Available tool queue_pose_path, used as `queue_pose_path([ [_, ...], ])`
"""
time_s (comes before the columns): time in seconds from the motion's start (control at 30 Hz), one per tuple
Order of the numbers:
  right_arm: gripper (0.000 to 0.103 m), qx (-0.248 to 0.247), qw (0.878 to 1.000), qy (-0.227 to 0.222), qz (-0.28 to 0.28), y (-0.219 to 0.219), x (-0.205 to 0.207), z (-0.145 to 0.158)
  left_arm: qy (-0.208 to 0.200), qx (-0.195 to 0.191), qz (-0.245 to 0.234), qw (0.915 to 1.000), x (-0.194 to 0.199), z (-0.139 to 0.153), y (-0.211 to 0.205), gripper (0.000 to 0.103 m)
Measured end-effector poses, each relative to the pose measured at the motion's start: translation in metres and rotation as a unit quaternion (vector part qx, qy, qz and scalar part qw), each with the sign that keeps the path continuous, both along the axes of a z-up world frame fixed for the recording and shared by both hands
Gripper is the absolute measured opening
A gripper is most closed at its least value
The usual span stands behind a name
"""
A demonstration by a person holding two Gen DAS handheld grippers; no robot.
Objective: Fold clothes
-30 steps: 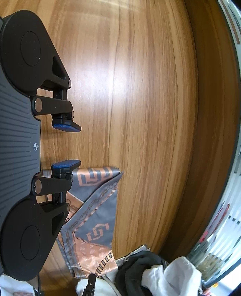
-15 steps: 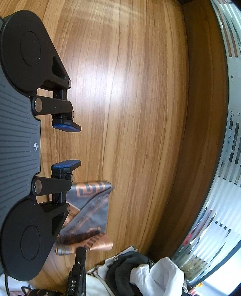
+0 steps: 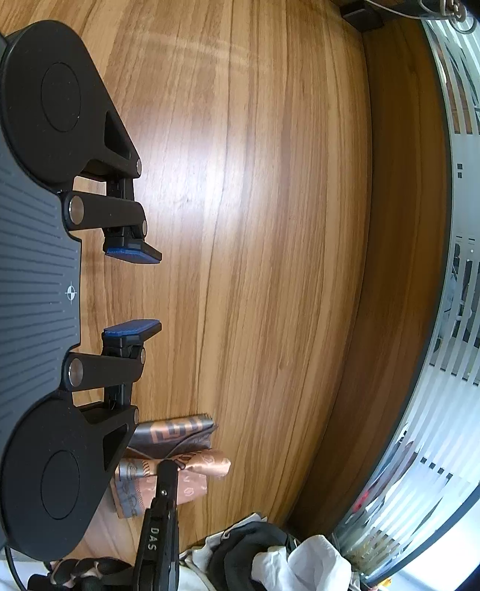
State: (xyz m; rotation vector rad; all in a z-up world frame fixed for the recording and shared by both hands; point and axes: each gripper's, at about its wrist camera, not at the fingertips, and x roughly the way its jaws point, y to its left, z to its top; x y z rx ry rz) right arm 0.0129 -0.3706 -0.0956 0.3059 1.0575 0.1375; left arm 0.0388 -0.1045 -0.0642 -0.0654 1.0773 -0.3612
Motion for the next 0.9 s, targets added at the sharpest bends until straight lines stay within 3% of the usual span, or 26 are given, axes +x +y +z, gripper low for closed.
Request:
queue_pose_path([
  [0.2, 0.007, -0.041, 0.998, 0.016, 0.052, 0.018, 0.006, -0.008, 0.003, -0.001, -0.003, 1.0000, 0.005, -0.003, -0.003, 0.037],
  [0.27, 0.013, -0.047, 0.997, 0.012, 0.058, 0.017, 0.003, -0.005, 0.007, -0.002, -0.005, 1.0000, 0.007, -0.007, -0.007, 0.038],
  [0.33, 0.028, -0.051, 0.997, 0.001, 0.056, 0.013, -0.003, 0.001, 0.009, -0.003, -0.009, 0.9999, 0.008, -0.010, -0.011, 0.039],
  [0.4, 0.029, -0.055, 0.997, -0.009, 0.052, 0.009, -0.008, 0.008, 0.010, -0.005, -0.013, 0.9999, 0.009, -0.011, -0.016, 0.040],
  [0.73, 0.029, -0.097, 0.993, 0.006, -0.072, -0.069, -0.051, 0.003, 0.012, -0.008, -0.044, 0.9989, 0.004, -0.016, -0.038, 0.041],
  [0.9, 0.029, -0.075, 0.990, 0.026, -0.116, -0.101, -0.065, -0.014, 0.012, -0.005, -0.050, 0.9987, 0.001, -0.014, -0.042, 0.041],
])
